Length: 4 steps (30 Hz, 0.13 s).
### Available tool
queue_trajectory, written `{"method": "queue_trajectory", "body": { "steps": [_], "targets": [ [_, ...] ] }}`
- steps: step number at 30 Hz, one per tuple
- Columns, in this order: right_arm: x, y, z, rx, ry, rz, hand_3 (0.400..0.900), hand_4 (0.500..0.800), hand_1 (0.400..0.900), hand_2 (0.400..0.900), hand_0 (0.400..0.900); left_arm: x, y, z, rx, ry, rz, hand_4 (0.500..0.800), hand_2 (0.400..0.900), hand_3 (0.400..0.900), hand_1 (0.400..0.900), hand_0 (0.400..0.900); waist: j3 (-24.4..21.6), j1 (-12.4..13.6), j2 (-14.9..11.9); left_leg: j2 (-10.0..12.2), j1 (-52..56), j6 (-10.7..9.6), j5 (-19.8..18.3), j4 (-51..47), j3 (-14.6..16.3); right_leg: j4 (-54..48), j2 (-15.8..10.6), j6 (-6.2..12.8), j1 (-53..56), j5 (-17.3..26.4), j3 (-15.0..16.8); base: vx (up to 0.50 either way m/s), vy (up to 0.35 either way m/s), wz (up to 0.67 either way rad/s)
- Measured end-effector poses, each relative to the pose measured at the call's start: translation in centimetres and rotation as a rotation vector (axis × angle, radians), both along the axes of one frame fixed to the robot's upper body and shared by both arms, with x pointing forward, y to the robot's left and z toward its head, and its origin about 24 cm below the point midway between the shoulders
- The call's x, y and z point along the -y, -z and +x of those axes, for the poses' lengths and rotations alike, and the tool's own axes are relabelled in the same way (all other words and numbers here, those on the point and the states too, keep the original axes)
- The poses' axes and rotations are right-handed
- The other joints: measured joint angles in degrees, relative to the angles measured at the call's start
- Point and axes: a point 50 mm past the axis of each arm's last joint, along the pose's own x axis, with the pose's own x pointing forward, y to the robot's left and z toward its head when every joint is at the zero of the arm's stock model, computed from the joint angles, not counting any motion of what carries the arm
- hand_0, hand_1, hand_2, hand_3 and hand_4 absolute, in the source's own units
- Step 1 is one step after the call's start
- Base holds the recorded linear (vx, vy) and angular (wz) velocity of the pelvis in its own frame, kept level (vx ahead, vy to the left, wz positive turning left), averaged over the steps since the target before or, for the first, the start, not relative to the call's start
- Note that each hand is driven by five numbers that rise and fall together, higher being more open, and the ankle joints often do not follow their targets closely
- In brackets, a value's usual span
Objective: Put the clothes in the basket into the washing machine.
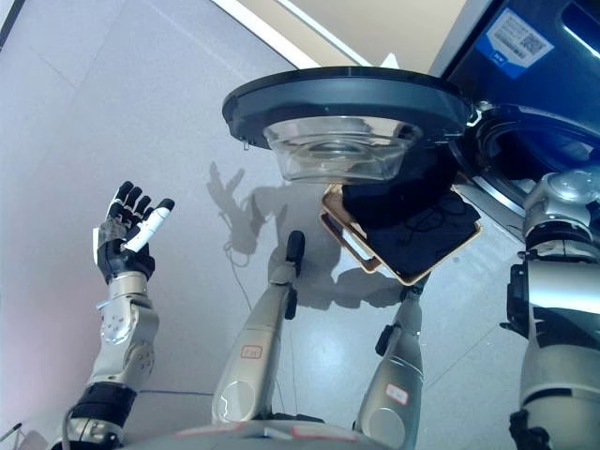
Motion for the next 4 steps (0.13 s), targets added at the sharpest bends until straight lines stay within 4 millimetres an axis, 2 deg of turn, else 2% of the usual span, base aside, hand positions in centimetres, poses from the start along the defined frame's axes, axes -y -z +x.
{"method": "queue_trajectory", "body": {
  "steps": [4],
  "targets": [
    [-2.4, 1.8, 1.3, -0.047, -0.080, -0.012, 0.900, 0.800, 0.900, 0.900, 0.900, 0.2, -0.5, 0.8, 0.018, 0.001, -0.005, 0.800, 0.900, 0.900, 0.900, 0.900, 0.03, -0.89, -0.06, 0.51, 1.76, -0.02, -0.01, 0.01, 0.03, 0.06, 0.47, 0.00, 1.88, 0.00, -0.09, 0.00, 0.000, 0.00]
  ]
}}
